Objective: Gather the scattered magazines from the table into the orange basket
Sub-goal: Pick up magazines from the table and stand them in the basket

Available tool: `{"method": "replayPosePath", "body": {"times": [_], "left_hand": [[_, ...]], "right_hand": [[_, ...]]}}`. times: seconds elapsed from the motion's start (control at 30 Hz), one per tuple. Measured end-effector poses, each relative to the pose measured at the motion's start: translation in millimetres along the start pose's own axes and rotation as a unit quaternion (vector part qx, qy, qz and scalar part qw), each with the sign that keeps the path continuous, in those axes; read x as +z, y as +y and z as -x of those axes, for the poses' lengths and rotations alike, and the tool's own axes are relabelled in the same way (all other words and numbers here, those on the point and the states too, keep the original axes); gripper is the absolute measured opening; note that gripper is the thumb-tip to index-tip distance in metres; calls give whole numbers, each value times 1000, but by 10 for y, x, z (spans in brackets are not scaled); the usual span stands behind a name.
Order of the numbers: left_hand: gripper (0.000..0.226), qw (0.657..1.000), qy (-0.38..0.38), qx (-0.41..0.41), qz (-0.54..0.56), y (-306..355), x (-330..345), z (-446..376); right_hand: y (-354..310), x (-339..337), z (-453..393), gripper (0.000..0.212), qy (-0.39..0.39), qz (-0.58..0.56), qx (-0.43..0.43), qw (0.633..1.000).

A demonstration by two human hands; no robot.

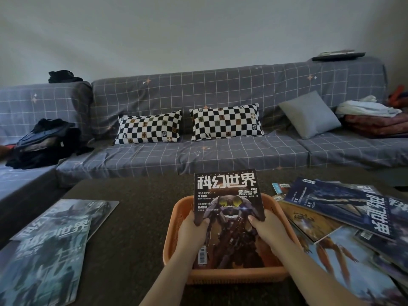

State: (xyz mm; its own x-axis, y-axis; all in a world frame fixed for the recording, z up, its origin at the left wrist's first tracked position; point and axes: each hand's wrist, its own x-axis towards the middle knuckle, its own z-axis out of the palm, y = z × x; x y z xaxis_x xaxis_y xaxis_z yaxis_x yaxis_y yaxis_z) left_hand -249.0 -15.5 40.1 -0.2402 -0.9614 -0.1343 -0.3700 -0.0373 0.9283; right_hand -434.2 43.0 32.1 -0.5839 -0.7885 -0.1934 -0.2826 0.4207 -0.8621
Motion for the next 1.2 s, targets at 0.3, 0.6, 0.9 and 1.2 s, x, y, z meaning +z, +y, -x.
{"method": "replayPosePath", "body": {"times": [0.3, 0.6, 0.9, 1.2], "left_hand": [[29, 996, -64, -30, 57, -37, -63, 5], [47, 999, 18, 36, -15, 71, -237, 298], [33, 987, 122, 102, -25, 15, -1038, 592], [23, 976, 211, 36, -45, -821, -2033, 724]], "right_hand": [[-1, -32, 33, 35, -13, 33, -7, 999], [-201, -114, 362, 52, 74, -31, -105, 991], [-840, 607, 987, 34, -67, -84, -244, 964], [-1038, 1941, 1293, 19, -212, -102, -204, 950]]}}
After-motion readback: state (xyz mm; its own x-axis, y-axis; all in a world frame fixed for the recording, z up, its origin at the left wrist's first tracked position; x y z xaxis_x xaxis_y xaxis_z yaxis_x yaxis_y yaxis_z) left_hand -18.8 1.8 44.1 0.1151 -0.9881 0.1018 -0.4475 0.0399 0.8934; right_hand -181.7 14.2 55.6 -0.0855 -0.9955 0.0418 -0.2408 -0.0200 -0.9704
